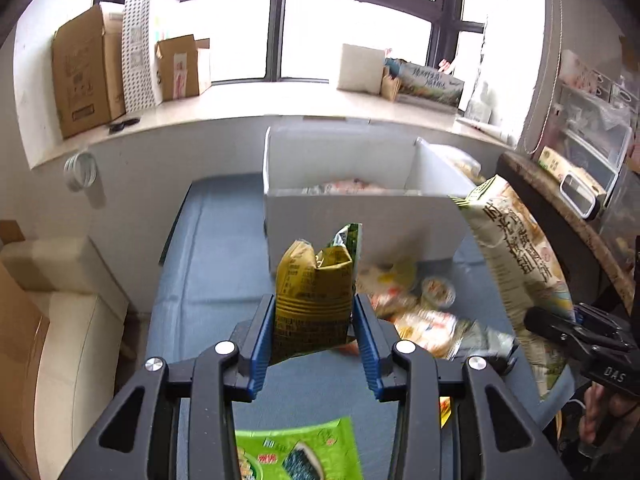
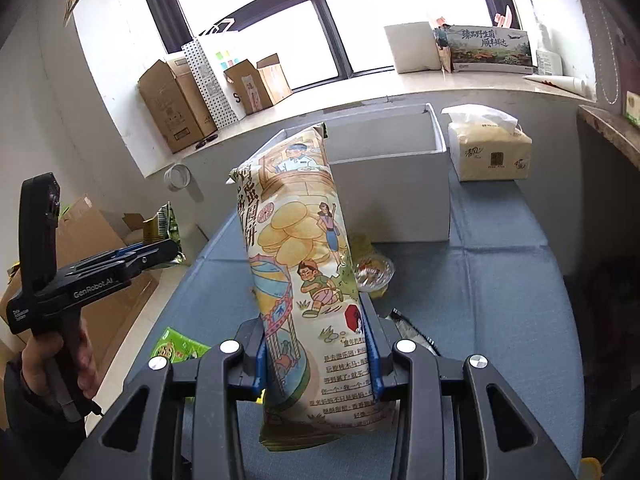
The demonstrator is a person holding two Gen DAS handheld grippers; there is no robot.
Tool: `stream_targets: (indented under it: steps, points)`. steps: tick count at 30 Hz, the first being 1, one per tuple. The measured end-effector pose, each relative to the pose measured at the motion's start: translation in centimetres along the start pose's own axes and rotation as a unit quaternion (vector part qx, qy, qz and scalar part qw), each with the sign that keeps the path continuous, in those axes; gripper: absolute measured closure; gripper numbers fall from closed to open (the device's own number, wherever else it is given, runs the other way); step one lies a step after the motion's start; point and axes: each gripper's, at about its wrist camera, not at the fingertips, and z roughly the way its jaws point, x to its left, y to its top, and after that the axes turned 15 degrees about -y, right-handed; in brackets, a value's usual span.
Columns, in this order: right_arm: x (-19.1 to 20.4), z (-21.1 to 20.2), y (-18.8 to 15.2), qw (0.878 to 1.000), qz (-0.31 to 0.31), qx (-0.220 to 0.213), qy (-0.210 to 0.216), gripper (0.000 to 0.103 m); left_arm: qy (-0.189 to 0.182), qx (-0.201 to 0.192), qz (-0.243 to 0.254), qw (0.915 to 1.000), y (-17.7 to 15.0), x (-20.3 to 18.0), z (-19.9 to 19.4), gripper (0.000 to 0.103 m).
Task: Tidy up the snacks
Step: 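Carry the chip bag into the box while the left tool carries a small olive packet there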
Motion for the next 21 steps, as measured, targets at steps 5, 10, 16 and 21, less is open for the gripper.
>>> stream_targets:
  steps: [5,10,16,21]
  points:
    - [-1.3,1.0,5.2,1.000,0.014,-0.018,-0.020,0.063,-0.001,-0.018,0.025,0.9995,5.5,-1.7,1.1,0.060]
    - [-2.1,3.9,11.5,0.999,0.015,-0.026,-0.041,0.063,-0.012,-0.014,0.020,0.9996,11.5,-1.9,4.8,0.060]
    - [-3.1,9.0,16.8,0.996,0.017,0.011,-0.084,0.063,0.031,0.009,0.034,0.9989,15.5,-0.9,10.9,0.060]
    - [-4.1,12.6,19.3,0.994,0.033,0.037,-0.099,0.057,0.051,0.031,0.015,0.9981,16.6,0.6,13.7,0.035]
